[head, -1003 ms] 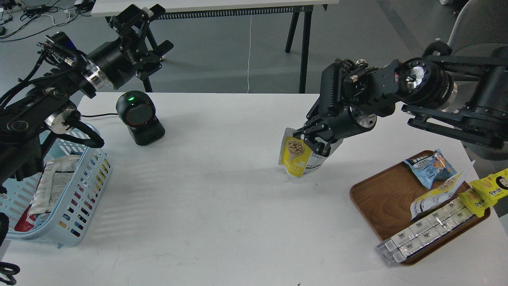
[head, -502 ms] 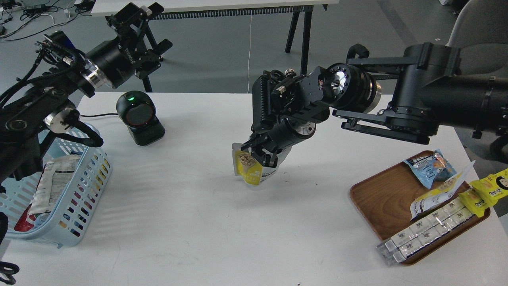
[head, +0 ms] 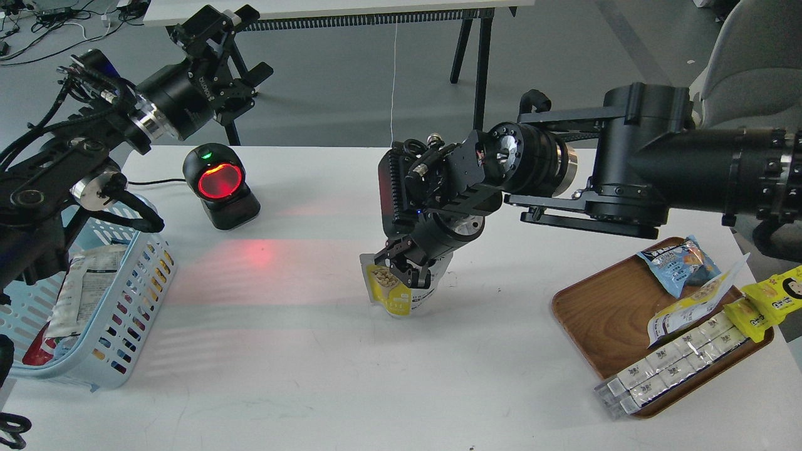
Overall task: Scan snack and place in basket
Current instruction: 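Carry the pouch toward the scanner and set it on the table, then open the right gripper and withdraw it away from the pouch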
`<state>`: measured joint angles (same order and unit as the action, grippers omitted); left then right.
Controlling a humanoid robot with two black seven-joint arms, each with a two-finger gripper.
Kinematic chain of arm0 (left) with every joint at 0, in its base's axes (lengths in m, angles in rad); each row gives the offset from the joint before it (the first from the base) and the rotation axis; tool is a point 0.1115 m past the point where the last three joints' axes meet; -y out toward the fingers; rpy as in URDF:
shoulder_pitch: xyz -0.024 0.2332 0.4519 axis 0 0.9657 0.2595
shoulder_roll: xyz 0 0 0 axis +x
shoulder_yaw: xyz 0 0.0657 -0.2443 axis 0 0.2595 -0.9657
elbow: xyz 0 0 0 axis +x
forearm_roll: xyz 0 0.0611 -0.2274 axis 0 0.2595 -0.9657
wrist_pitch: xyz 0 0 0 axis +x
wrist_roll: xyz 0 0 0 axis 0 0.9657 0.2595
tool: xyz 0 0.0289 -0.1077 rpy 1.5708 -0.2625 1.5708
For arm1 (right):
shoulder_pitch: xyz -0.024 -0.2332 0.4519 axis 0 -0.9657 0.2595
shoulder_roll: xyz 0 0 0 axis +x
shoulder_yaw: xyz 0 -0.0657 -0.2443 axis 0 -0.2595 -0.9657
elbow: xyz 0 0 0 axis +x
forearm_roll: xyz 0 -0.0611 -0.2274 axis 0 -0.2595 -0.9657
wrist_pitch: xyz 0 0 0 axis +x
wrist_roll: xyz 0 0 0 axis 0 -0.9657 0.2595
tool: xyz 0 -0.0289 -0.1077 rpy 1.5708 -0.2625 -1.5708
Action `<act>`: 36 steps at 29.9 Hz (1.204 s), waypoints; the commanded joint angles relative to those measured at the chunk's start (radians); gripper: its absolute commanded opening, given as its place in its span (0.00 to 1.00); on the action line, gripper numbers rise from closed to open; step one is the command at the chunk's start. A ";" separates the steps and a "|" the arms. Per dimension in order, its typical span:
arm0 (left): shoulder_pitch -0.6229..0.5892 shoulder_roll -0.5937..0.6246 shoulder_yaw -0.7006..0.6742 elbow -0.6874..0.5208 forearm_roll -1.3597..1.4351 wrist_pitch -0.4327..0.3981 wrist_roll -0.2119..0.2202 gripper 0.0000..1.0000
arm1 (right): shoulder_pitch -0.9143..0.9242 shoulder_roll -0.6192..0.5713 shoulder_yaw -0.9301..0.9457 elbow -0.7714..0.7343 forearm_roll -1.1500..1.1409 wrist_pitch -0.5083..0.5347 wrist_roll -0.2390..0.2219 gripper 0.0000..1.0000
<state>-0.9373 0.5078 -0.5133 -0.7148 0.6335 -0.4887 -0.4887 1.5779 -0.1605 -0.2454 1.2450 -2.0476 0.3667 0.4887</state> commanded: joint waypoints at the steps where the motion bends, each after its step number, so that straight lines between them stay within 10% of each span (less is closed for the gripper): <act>1: 0.000 0.000 0.001 0.000 0.000 0.000 0.000 1.00 | 0.002 0.001 0.002 0.024 0.026 0.000 0.000 0.37; 5: 0.000 0.000 -0.001 0.000 0.000 0.000 0.000 1.00 | 0.007 -0.002 0.001 0.050 0.084 0.001 0.000 0.95; 17: 0.000 -0.003 -0.004 0.000 0.000 0.000 0.000 1.00 | 0.007 -0.028 0.170 -0.142 0.225 0.005 0.000 0.98; 36: -0.015 0.006 -0.005 0.000 0.000 0.000 0.000 1.00 | -0.022 -0.503 0.317 -0.150 0.987 0.000 0.000 0.99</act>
<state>-0.9509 0.5105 -0.5193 -0.7060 0.6314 -0.4887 -0.4887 1.5742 -0.5979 0.0697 1.0977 -1.2019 0.3713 0.4884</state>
